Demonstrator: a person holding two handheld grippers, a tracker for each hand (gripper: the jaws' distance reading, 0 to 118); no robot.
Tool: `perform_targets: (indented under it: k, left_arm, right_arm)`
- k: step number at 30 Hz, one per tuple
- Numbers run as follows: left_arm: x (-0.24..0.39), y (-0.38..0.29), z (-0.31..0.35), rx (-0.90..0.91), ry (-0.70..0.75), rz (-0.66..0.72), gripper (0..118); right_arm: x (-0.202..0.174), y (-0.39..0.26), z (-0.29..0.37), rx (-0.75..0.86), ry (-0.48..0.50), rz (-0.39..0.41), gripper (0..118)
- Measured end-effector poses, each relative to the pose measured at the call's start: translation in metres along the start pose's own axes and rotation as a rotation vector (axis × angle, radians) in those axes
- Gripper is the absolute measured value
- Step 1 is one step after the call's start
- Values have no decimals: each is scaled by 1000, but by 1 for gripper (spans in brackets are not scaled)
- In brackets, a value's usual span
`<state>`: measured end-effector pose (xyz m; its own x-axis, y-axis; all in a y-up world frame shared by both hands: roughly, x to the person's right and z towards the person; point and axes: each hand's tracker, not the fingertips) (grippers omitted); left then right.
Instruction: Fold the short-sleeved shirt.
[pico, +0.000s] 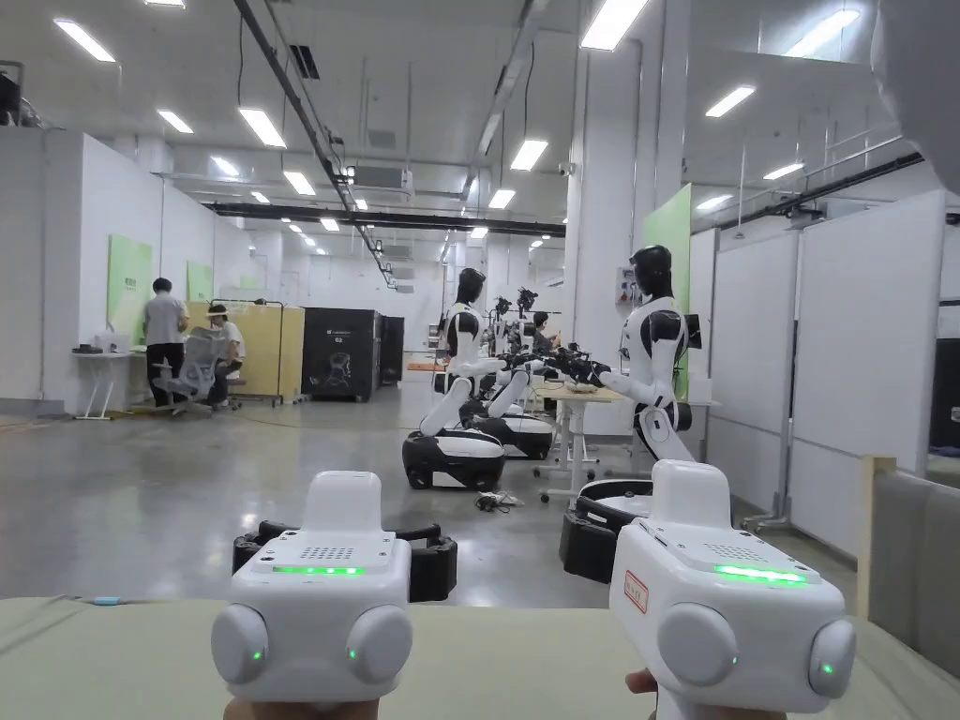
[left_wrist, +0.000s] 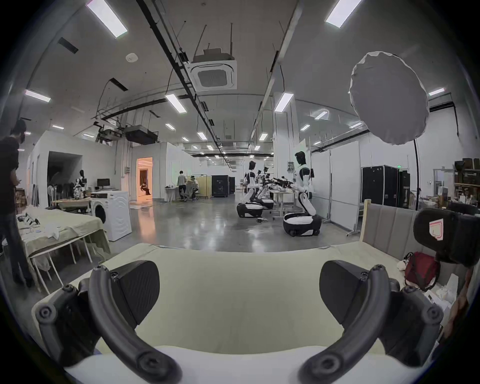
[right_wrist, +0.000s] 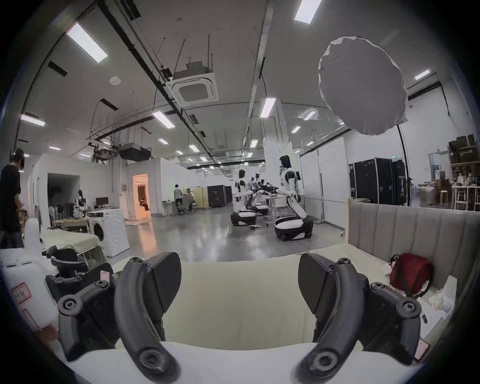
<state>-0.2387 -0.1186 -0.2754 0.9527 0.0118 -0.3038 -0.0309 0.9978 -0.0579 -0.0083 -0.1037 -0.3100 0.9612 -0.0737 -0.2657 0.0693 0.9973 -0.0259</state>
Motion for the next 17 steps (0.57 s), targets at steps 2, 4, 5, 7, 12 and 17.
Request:
perform_targets:
  k: [2, 4, 5, 7, 12, 17]
  left_arm:
    - [1, 0, 1, 0, -1, -1, 118]
    - [1, -1, 0, 1, 0, -8, 118]
    - [1, -1, 1, 2, 1, -10, 118]
    - [1, 0, 2, 4, 2, -12, 118]
    - [1, 0, 2, 8, 8, -15, 118]
    - [0, -1, 1, 4, 11, -13, 118]
  right_arm:
    - [0, -1, 1, 5, -3, -1, 98]
    - [-1, -3, 1, 4, -9, 4, 98]
    - [-2, -3, 0, -4, -16, 14, 98]
    - [-2, -5, 0, 2, -20, 21, 97]
    - [-4, -6, -1, -6, -27, 15, 98]
    - [-15, -14, -1, -5, -130, 103, 98]
